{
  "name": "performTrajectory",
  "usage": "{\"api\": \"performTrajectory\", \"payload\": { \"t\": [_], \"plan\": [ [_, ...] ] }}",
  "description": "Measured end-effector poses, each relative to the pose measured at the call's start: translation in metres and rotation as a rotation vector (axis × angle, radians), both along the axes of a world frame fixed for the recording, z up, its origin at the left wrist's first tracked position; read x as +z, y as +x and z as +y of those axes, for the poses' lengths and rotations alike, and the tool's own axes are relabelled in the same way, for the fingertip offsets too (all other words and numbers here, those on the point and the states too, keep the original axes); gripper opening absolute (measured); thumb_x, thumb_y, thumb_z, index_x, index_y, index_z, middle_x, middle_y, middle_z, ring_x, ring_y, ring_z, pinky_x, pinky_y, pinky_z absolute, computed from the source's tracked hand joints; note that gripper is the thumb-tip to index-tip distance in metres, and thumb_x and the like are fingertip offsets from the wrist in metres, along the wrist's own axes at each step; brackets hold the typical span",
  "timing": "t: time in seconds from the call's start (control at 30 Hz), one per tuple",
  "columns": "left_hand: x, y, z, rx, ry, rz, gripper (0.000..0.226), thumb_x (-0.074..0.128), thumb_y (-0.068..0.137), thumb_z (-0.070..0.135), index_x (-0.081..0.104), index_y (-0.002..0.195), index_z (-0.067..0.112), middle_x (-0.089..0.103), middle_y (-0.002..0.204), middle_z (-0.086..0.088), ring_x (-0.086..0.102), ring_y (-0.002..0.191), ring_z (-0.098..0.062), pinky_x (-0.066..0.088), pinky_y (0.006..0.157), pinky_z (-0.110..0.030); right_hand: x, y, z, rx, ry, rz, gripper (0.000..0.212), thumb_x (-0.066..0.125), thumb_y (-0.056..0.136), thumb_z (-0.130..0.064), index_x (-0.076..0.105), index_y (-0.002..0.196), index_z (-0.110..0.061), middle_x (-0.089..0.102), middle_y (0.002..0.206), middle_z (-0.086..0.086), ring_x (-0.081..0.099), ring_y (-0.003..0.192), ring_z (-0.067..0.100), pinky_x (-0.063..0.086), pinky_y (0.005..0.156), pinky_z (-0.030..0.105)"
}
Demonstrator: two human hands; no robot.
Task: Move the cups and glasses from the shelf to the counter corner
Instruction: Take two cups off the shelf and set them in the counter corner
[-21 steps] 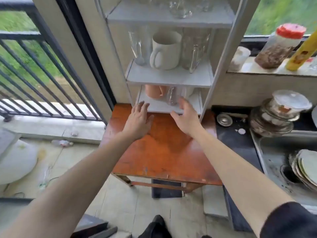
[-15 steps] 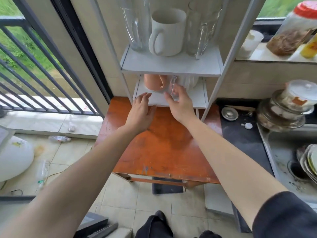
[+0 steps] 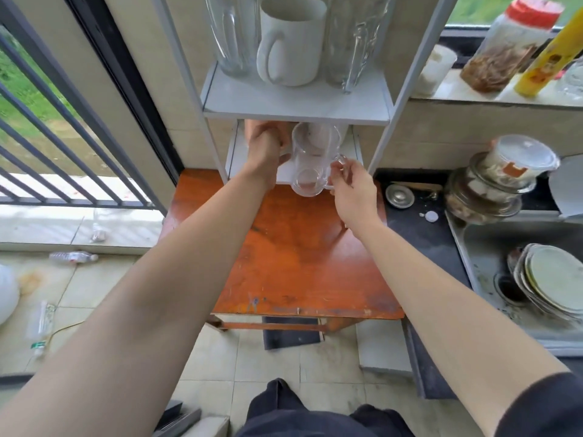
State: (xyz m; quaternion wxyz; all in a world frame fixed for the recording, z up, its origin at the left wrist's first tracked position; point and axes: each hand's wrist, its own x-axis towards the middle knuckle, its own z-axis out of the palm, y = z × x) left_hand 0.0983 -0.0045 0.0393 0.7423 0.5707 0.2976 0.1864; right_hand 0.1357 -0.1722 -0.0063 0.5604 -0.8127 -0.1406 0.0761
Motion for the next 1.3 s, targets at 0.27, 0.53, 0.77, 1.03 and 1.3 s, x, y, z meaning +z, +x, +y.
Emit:
{"api": "performTrajectory", "payload": {
  "t": [0.27,0.53,0.77,1.03,1.3],
  "plan": [
    [-0.012,-0.024,0.008,0.145,-0.131,0.054,0.024,0.041,0.090,0.009,0.057,0.108,0.006,0.059,0.087,-0.006,0.058,0.078,-0.018,0.054,0.073,-0.035,0.011,-0.028,-0.020,0.031,0.205,0.264,0.034,0.046,0.086,-0.005,0.065,0.072,-0.030,0.061,0.060,-0.016,0.057,0.070,0.019,0.051,0.056,0.024],
    [-0.026,-0.101,-0.041,0.199,-0.002,0.024,0.020,0.057,0.080,0.032,0.047,0.090,0.018,0.048,0.075,0.002,0.043,0.062,-0.010,0.036,0.058,-0.027,-0.007,-0.080,-0.058,-0.113,0.296,0.439,0.021,0.045,0.082,-0.021,0.049,0.062,-0.025,0.047,0.057,-0.009,0.044,0.065,0.016,0.042,0.069,0.038],
    [-0.048,-0.136,-0.103,0.149,0.024,0.031,0.030,0.056,0.088,0.049,0.051,0.090,0.019,0.047,0.065,0.010,0.042,0.062,-0.009,0.039,0.062,-0.031,-0.009,-0.100,-0.110,-0.270,0.429,0.536,0.027,0.058,0.079,-0.055,0.056,0.057,-0.039,0.052,0.050,-0.017,0.052,0.054,0.001,0.047,0.072,0.036],
    [-0.022,-0.115,-0.205,-0.066,0.112,0.007,0.027,0.055,0.095,0.044,0.053,0.092,0.017,0.054,0.072,0.007,0.047,0.063,-0.006,0.042,0.062,-0.030,0.013,-0.109,-0.214,-0.492,0.530,0.449,0.046,0.061,0.080,-0.064,0.063,0.045,-0.035,0.047,0.047,-0.015,0.047,0.046,0.000,0.040,0.067,0.034],
    [0.048,-0.090,-0.378,-0.378,0.198,-0.230,0.020,0.059,0.096,0.030,0.049,0.090,0.014,0.057,0.072,0.003,0.047,0.063,-0.009,0.041,0.062,-0.024,0.073,-0.129,-0.387,-0.718,0.655,0.232,0.046,0.063,0.076,-0.053,0.039,0.044,-0.030,0.031,0.053,-0.010,0.038,0.050,0.007,0.043,0.070,0.039]
  ]
}}
